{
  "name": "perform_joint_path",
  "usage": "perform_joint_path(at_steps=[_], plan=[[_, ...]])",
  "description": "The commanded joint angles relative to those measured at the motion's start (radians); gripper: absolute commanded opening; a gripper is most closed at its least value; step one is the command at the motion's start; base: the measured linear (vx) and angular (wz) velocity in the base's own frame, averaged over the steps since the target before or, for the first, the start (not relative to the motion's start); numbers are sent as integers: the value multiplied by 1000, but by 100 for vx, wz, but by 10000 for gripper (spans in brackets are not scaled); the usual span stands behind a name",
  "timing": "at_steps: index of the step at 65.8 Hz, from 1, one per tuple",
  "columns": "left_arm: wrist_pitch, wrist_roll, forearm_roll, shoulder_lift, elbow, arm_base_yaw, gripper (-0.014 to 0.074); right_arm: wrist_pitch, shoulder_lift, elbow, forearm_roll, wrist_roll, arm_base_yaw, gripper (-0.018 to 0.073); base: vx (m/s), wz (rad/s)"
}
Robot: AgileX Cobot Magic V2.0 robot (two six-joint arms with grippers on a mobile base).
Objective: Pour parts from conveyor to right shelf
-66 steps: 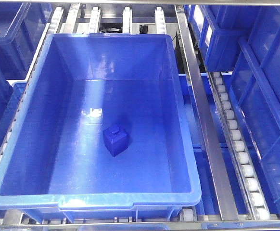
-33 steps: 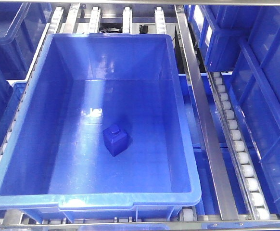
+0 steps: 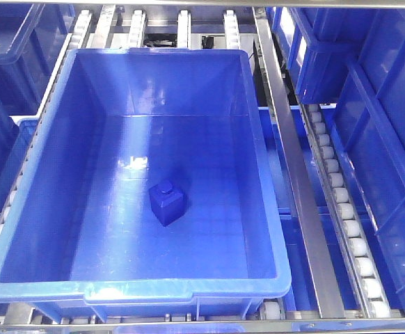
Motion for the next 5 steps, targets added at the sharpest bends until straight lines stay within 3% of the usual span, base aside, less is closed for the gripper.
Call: perform_joint_path(at_steps=[1, 5], plan=[[-78, -8, -8, 18, -20, 3, -6, -71, -12, 8, -2, -8, 0, -5, 0, 0], [-78, -8, -8, 18, -20, 3, -6, -71, -12, 8, -2, -8, 0, -5, 0, 0]])
